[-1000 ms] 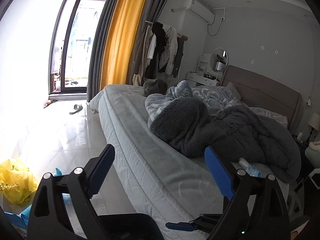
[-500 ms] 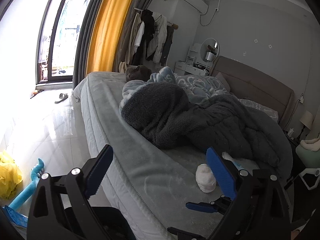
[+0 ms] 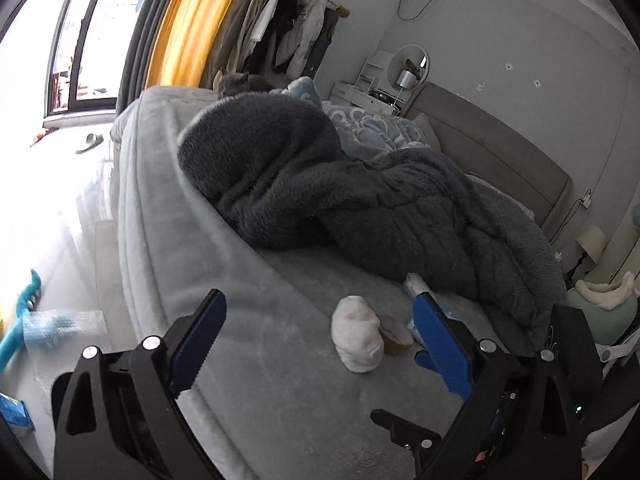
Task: Collect trash
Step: 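Move the left tool toward the white sock while the right tool approaches the diaper pack, then close the left tool on the white sock while the right tool grasps the diaper pack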
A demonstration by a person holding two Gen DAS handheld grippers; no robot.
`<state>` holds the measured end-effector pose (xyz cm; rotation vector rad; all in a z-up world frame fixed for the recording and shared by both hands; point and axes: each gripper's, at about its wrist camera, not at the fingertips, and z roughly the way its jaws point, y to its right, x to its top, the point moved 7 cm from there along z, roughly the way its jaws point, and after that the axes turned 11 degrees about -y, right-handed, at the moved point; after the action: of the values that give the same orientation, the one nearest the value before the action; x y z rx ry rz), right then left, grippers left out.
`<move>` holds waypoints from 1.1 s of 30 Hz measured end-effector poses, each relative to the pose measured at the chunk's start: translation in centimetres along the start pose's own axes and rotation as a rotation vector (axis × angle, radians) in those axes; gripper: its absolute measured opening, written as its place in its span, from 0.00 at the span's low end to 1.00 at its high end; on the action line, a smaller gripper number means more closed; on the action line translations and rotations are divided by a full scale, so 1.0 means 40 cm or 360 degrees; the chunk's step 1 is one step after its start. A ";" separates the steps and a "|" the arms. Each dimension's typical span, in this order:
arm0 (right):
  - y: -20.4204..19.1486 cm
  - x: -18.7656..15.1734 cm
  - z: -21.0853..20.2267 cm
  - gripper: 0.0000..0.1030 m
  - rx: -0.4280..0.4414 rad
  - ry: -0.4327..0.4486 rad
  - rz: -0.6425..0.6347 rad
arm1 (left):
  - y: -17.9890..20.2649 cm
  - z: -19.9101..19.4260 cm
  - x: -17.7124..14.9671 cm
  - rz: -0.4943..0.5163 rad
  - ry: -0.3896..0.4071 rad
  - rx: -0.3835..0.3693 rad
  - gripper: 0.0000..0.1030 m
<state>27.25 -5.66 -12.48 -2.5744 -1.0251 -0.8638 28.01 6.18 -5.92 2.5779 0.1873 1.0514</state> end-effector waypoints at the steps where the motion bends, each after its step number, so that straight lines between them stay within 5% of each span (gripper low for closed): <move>1: 0.019 -0.005 -0.004 0.71 -0.0027 0.0003 0.0010 | 0.007 0.010 -0.004 -0.0007 -0.0011 -0.0010 0.93; 11: 0.170 -0.044 -0.052 0.76 -0.0292 0.0046 0.0036 | 0.061 0.135 -0.055 -0.0035 -0.0204 -0.0099 0.93; 20: 0.289 -0.086 -0.065 0.78 -0.0281 0.0060 0.0170 | 0.085 0.218 -0.103 -0.0091 -0.0362 -0.0194 0.91; 33: 0.311 -0.115 -0.023 0.82 -0.0391 -0.0028 0.0037 | 0.067 0.259 -0.119 -0.0219 -0.0383 -0.0205 0.63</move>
<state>32.73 -17.58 -14.55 -2.7930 -0.9444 -1.0200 31.79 -0.30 -14.91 2.5074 0.2237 0.6752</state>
